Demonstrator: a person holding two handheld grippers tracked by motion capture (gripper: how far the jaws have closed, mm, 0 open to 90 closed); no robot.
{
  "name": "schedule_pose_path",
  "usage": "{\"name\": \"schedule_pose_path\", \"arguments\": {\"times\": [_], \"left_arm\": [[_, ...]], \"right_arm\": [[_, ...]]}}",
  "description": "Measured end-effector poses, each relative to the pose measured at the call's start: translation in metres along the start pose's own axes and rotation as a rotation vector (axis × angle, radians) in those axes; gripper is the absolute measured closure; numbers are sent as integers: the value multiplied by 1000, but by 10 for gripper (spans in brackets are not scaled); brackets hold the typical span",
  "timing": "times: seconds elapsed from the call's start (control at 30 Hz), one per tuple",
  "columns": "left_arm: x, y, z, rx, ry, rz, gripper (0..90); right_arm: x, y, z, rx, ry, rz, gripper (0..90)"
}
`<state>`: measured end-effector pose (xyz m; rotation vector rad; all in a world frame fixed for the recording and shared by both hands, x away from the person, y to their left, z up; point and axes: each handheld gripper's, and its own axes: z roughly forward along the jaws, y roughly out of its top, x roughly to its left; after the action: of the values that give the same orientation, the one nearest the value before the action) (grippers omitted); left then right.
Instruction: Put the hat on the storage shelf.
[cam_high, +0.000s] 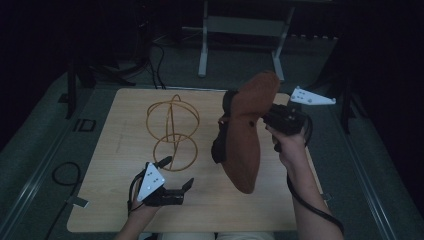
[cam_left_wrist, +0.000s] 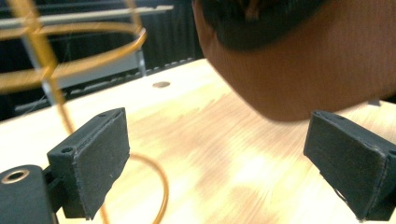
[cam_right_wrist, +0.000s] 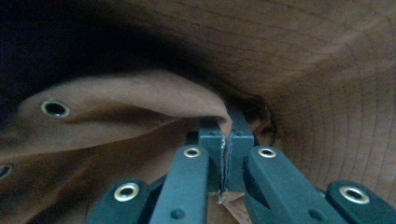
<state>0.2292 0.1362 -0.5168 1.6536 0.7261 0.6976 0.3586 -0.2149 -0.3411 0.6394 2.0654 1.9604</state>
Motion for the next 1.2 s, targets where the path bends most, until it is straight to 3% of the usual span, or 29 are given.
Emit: {"name": "schedule_pose_path", "arguments": {"times": [0.23, 0.33, 0.57, 0.67, 0.7, 0.77, 1.0, 1.1, 1.2], "left_arm": [[9, -32, -19, 25, 73, -43, 75], [11, -38, -27, 29, 84, -37, 75], [22, -45, -38, 14, 111, -68, 75], [24, -44, -36, 4, 111, -82, 75], [25, -44, -35, 4, 108, -76, 75], [26, -45, -34, 7, 105, -76, 75], [28, -47, -35, 1, 104, -91, 75], [29, -47, -35, -3, 105, -102, 76], [29, -48, -35, -4, 102, -105, 75]], "right_arm": [[2, 26, 39, 5, 7, -18, 885], [5, 37, 58, 17, 7, -35, 885], [12, 53, 114, 70, 20, -45, 884], [13, 52, 130, 95, 28, -46, 883], [15, 48, 153, 140, 37, -40, 882], [16, 44, 167, 182, 44, -33, 882], [26, 29, 209, 319, 24, -91, 859], [29, 23, 222, 371, 33, -100, 776], [32, 15, 233, 400, 30, -104, 600]]}}
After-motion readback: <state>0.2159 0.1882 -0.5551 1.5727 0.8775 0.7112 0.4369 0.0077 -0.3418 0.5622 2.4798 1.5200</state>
